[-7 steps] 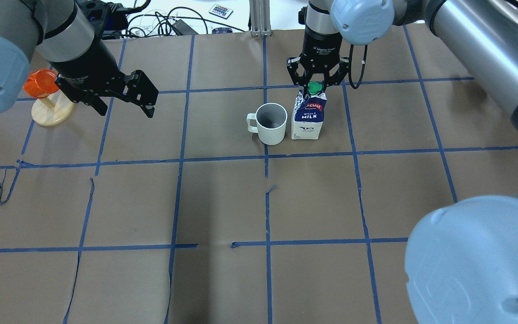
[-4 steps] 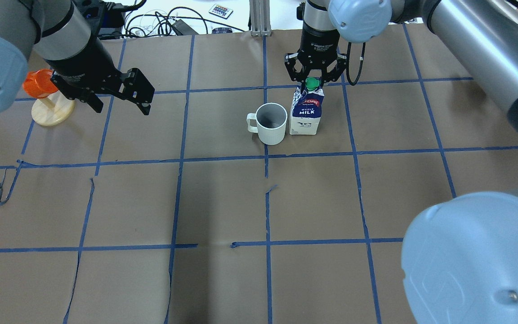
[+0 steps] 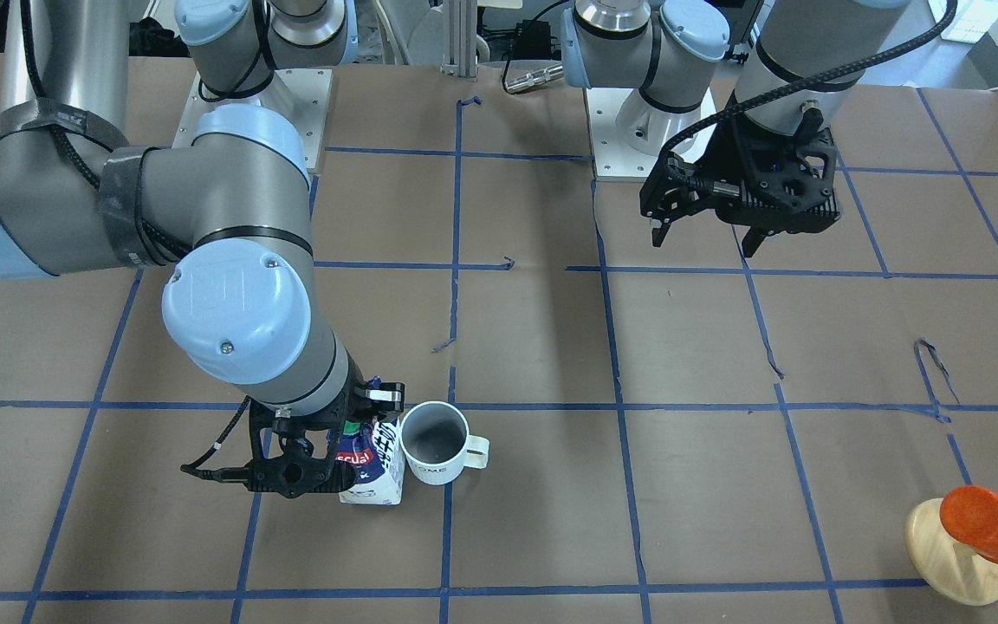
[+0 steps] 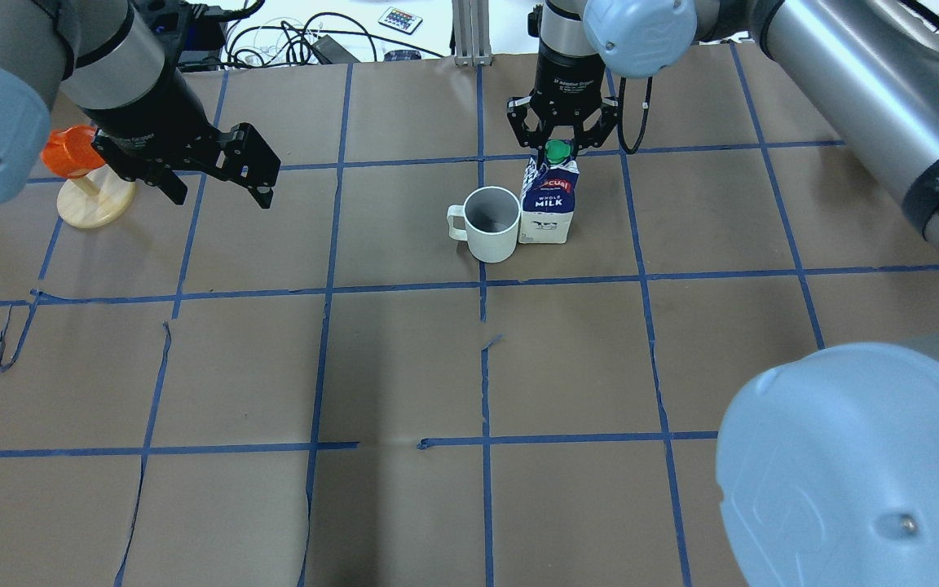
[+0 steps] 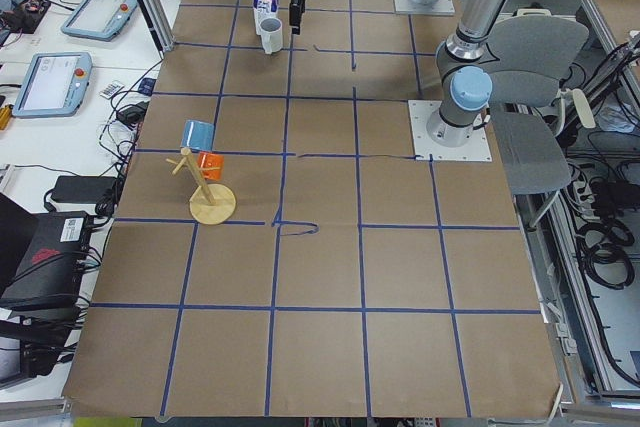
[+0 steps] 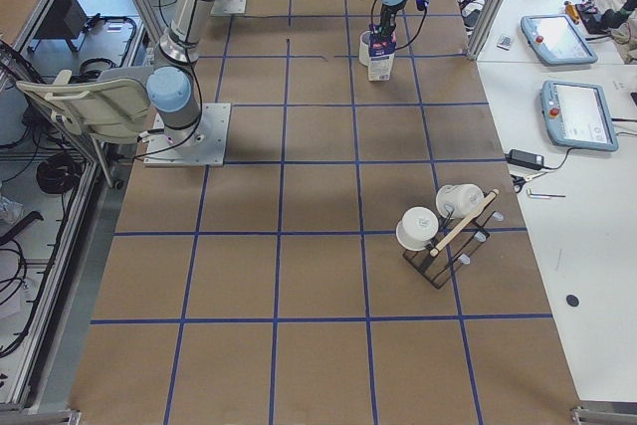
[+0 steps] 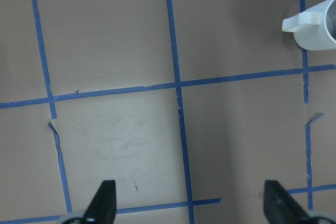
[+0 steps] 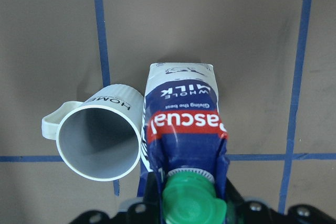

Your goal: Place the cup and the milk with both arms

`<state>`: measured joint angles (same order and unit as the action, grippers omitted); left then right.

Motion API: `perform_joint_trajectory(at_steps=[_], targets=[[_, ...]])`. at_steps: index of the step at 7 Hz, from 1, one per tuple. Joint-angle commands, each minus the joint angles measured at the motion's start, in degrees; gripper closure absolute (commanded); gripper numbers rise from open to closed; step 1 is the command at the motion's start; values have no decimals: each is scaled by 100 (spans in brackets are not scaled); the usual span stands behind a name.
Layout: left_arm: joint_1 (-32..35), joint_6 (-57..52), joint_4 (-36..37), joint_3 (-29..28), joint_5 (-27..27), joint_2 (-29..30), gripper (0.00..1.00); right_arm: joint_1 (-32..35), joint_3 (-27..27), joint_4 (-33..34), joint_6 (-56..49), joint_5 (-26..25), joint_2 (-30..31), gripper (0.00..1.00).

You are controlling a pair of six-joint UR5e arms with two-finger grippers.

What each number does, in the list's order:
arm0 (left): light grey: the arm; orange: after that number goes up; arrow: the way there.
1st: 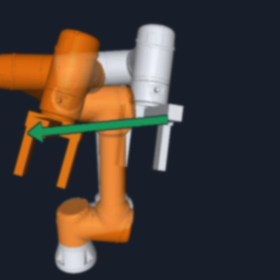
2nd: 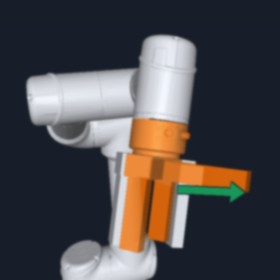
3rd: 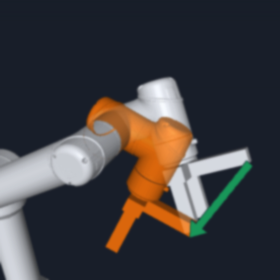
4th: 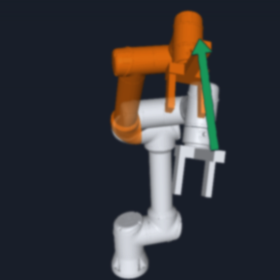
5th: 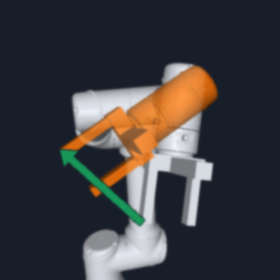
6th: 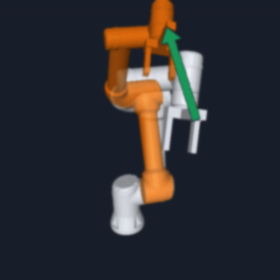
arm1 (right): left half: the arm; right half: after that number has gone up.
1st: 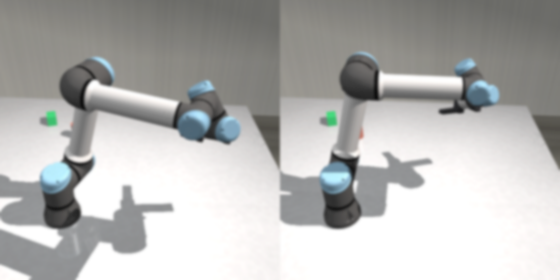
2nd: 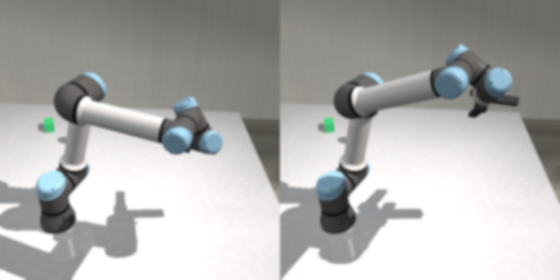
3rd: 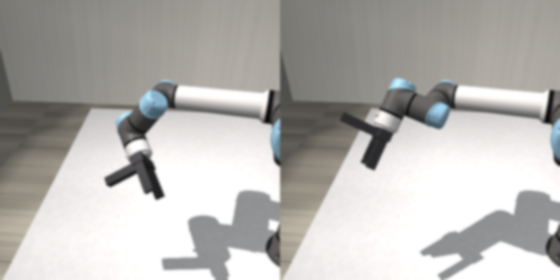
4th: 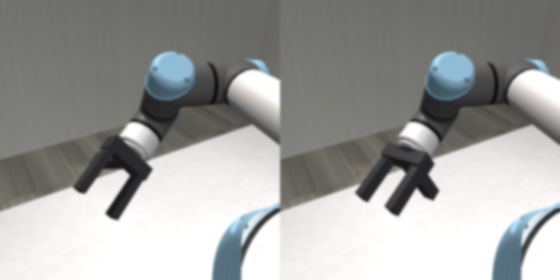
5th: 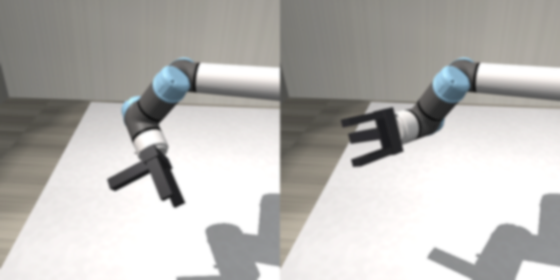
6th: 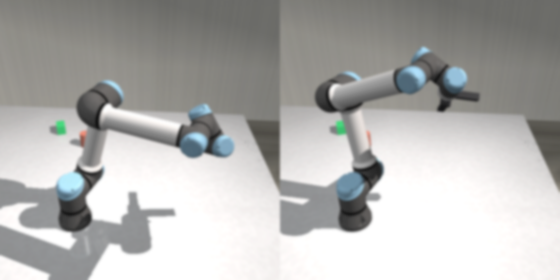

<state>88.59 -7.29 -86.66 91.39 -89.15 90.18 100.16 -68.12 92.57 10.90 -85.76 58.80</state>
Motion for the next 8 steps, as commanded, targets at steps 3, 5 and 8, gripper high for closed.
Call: perform_joint_trajectory(at_steps=[3, 5, 8], targets=[[0, 8, 0, 1, 3, 0, 0, 3, 0, 59, -61, -11, -27, 29], [0, 0, 0, 1, 3, 0, 0, -5, 9, 59, -17, -2, 34, 13], [0, 9, 0, 1, 3, 0, 0, -119, -105, -142, -489, -134, 779, 0]])
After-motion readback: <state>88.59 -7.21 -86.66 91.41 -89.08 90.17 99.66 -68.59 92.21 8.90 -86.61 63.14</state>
